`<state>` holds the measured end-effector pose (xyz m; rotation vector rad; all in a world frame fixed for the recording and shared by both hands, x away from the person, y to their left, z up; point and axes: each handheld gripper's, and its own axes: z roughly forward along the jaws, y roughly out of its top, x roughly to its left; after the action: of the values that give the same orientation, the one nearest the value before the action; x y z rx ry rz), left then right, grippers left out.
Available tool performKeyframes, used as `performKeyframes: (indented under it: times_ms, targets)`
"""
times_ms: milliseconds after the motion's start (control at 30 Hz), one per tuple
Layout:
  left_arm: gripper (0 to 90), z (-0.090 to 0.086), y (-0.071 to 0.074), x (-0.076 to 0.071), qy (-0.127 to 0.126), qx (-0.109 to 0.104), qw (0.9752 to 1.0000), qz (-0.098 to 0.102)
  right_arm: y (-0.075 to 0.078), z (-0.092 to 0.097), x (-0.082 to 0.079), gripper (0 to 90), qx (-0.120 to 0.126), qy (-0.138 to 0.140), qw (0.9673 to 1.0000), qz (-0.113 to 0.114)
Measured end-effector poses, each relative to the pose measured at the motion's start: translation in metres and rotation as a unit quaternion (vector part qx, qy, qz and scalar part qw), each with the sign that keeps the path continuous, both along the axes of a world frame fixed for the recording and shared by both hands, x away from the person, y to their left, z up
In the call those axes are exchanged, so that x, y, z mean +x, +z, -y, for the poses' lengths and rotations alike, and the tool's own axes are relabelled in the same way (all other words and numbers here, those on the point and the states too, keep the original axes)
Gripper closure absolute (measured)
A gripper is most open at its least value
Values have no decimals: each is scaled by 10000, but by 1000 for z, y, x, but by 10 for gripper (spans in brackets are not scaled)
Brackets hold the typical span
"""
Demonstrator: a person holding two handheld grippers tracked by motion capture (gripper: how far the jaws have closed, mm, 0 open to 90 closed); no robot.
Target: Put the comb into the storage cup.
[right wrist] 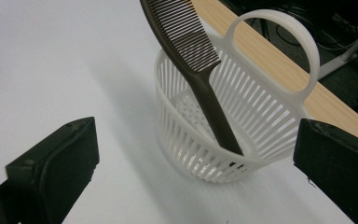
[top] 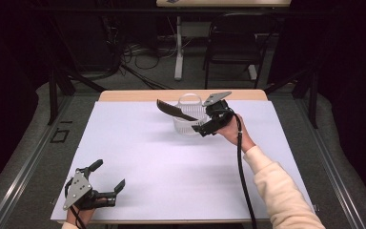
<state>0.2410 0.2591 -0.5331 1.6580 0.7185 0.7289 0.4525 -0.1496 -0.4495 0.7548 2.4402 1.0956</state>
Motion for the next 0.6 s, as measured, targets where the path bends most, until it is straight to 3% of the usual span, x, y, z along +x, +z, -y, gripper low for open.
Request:
performKeyframes:
  times_ms: [600]
  targets:
    - [4,0,0,0,14,8,10000,-7,-4,30,-31,0,-9,-13,9999,-104]
